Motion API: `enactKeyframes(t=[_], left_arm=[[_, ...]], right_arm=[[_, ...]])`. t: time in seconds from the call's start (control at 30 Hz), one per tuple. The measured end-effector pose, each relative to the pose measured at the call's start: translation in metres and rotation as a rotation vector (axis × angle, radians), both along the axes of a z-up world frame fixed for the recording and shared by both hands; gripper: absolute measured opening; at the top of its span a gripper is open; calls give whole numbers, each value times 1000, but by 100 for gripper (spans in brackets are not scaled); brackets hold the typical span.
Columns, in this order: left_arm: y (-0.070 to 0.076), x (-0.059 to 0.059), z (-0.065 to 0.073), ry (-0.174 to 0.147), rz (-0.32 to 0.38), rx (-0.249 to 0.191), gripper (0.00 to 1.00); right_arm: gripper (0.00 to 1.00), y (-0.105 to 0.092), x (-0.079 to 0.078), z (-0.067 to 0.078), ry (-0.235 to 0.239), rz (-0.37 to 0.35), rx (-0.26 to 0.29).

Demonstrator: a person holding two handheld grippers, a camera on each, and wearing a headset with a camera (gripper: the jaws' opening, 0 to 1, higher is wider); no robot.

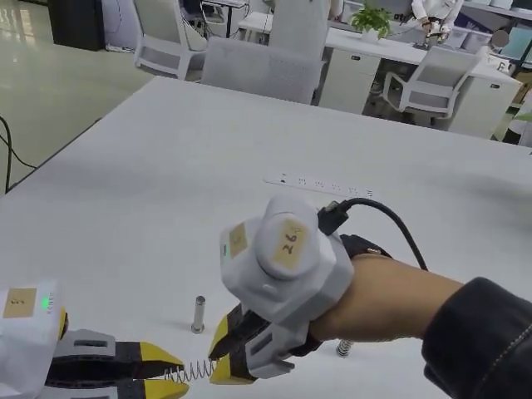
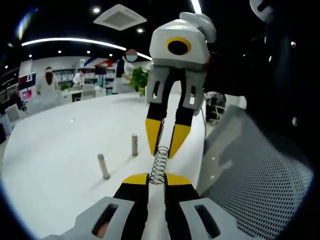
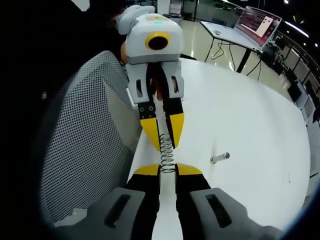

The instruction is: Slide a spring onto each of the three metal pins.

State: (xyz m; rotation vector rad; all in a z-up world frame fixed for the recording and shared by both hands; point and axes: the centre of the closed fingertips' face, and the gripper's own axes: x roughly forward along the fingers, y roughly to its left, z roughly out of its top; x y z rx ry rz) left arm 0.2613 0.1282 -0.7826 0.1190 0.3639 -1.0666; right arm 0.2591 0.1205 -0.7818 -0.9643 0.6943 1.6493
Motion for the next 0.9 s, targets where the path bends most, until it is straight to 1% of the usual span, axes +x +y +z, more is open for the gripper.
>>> enactKeyframes(t=[0.27, 0.4, 0.67, 0.73, 0.9], left_arm=[[-1, 1, 3, -11, 4, -6, 3], [-1, 3, 5, -23, 7, -12, 3], [-1, 1, 5, -25, -5, -2, 3], [-2, 1, 5, -26, -7, -3, 3], [-4, 1, 9, -33, -11, -12, 3]], right_arm=[[8, 2, 1, 9, -11, -3, 26], [8, 1, 4, 8, -11, -14, 21], [9, 1, 3, 6, 7, -22, 14], [11, 0, 4, 4, 4, -23, 9], [11, -1, 4, 0, 11, -23, -6]])
